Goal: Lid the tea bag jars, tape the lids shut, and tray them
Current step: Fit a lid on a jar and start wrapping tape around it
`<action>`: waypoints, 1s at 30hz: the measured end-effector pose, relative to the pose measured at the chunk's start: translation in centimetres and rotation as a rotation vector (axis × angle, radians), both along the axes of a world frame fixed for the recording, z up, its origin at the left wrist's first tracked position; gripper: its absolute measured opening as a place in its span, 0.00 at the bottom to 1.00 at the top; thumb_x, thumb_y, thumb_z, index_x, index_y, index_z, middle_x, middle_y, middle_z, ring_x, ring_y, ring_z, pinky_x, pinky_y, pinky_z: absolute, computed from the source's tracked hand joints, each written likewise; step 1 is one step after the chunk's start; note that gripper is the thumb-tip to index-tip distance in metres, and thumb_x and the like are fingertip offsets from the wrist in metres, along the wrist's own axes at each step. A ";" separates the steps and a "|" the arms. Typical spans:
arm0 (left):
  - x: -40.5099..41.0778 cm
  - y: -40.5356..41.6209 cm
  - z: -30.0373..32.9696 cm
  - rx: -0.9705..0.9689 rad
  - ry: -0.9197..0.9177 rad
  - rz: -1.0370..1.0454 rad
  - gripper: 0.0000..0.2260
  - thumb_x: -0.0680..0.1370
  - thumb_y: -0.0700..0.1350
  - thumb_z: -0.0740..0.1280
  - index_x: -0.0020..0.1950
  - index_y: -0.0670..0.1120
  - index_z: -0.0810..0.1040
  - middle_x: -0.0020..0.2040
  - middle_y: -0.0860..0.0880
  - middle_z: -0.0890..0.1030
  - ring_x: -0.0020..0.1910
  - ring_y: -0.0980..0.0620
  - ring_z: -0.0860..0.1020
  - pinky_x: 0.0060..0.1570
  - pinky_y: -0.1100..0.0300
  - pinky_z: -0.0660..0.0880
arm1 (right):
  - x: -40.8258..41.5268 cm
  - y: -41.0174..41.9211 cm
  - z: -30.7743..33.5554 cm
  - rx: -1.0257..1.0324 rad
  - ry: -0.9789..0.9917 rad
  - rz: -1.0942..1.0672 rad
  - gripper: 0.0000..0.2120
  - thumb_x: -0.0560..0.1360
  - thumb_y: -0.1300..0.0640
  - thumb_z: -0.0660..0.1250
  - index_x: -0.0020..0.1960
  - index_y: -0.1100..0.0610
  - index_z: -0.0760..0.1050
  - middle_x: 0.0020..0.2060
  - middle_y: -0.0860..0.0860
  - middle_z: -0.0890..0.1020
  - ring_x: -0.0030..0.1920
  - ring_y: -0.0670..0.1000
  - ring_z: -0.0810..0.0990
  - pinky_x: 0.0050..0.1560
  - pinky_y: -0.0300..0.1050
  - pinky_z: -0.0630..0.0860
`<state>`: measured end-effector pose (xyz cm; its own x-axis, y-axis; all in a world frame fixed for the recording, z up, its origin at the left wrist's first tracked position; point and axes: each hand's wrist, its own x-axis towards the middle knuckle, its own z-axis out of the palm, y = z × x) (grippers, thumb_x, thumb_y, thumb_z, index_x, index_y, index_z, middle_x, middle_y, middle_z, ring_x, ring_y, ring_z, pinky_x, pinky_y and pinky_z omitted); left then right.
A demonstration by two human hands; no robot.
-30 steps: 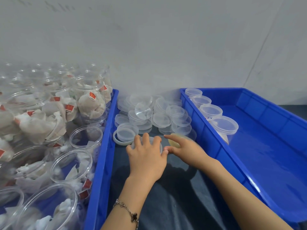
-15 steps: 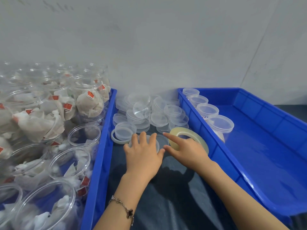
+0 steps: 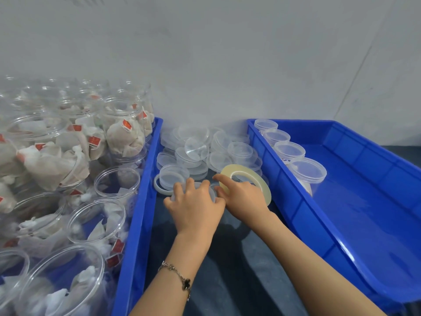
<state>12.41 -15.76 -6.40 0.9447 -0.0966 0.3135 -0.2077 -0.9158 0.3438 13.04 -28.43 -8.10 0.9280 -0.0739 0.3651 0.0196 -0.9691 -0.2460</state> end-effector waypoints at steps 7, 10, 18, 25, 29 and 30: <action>-0.4 -0.1 0.0 -0.024 -0.010 0.024 0.16 0.73 0.56 0.60 0.58 0.55 0.78 0.54 0.52 0.76 0.57 0.47 0.70 0.48 0.50 0.64 | 1.1 0.4 -0.1 -0.005 0.037 -0.013 0.15 0.79 0.49 0.55 0.64 0.46 0.69 0.43 0.54 0.82 0.45 0.56 0.79 0.41 0.47 0.71; -0.6 0.1 -0.1 -0.008 -0.017 0.034 0.15 0.73 0.56 0.60 0.56 0.54 0.78 0.54 0.52 0.76 0.57 0.47 0.70 0.48 0.51 0.63 | 1.5 0.6 -0.2 -0.038 0.023 0.005 0.15 0.79 0.50 0.54 0.64 0.48 0.69 0.42 0.55 0.82 0.43 0.58 0.79 0.40 0.49 0.73; -0.9 0.6 -0.2 0.027 -0.012 0.021 0.17 0.72 0.56 0.60 0.59 0.54 0.77 0.58 0.51 0.74 0.59 0.47 0.68 0.49 0.49 0.64 | 1.8 1.5 -0.4 -0.033 -0.017 -0.010 0.12 0.79 0.51 0.55 0.59 0.51 0.70 0.36 0.56 0.81 0.37 0.58 0.79 0.34 0.46 0.69; -5.0 -0.8 -0.1 -0.004 -0.078 -0.103 0.18 0.58 0.51 0.73 0.46 0.49 0.83 0.50 0.46 0.82 0.51 0.41 0.78 0.44 0.45 0.72 | 3.1 -0.6 2.8 0.123 0.050 -0.203 0.11 0.79 0.55 0.53 0.54 0.55 0.72 0.45 0.58 0.80 0.45 0.60 0.78 0.40 0.48 0.71; -5.4 -1.4 0.4 -0.019 -0.013 -0.132 0.14 0.59 0.52 0.72 0.42 0.50 0.82 0.46 0.49 0.81 0.49 0.44 0.76 0.43 0.50 0.69 | 3.5 -0.9 5.6 0.077 0.056 0.022 0.16 0.78 0.50 0.52 0.63 0.43 0.69 0.54 0.49 0.79 0.51 0.53 0.77 0.50 0.51 0.75; -5.2 -1.3 0.5 -0.035 0.007 -0.130 0.13 0.60 0.52 0.70 0.43 0.51 0.81 0.46 0.50 0.80 0.49 0.45 0.76 0.44 0.51 0.68 | 3.4 -0.9 5.7 0.084 0.068 0.028 0.19 0.77 0.49 0.52 0.68 0.41 0.64 0.53 0.49 0.79 0.50 0.53 0.77 0.48 0.51 0.75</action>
